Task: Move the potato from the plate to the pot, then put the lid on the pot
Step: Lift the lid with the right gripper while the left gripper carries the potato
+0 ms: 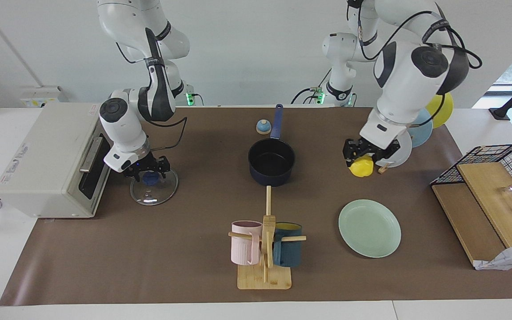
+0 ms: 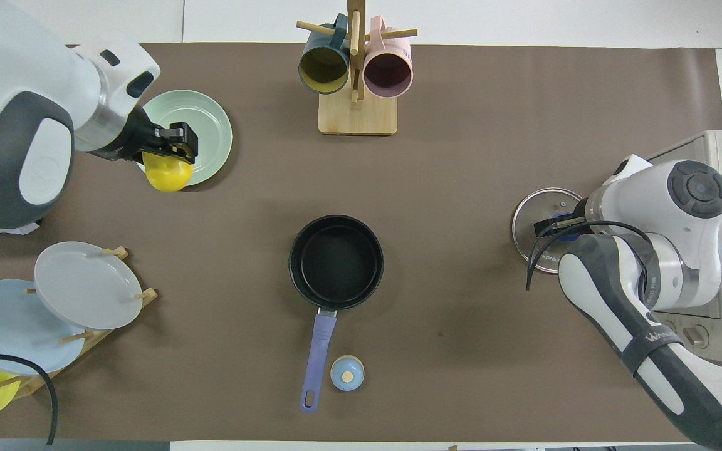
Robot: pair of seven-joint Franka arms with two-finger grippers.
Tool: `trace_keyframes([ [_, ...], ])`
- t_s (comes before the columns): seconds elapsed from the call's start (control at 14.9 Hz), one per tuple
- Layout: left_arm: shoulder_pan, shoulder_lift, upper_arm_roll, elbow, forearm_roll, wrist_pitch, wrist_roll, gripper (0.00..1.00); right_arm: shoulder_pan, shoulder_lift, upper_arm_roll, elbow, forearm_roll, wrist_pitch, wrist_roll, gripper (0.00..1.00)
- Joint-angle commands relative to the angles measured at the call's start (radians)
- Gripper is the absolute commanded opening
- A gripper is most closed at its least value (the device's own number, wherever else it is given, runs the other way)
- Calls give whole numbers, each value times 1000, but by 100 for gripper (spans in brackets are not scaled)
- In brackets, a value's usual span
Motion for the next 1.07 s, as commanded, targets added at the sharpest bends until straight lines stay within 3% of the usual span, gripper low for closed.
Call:
trace_keyframes([
  [0.0,-126,-98,17,-184,-14,86,-97,0,-12,-13,3,-23,9,22,-35,90],
  [0.13,-205,-132,15,-299,-14,210,-176,0,-12,-13,3,-26,11,22,-42,90],
  [0.27,-273,-103,17,-347,-14,335,-264,0,-13,-13,3,-26,9,22,-42,90],
  [0.47,-348,-42,18,-392,-14,447,-330,0,-13,-13,3,-26,9,22,-45,72],
  [0.8,-375,-6,20,-426,-7,498,-330,0,-7,-13,3,-13,9,6,-55,40],
  [1.0,-379,7,20,-450,-1,525,-330,0,-3,2,4,82,11,-88,-52,39],
])
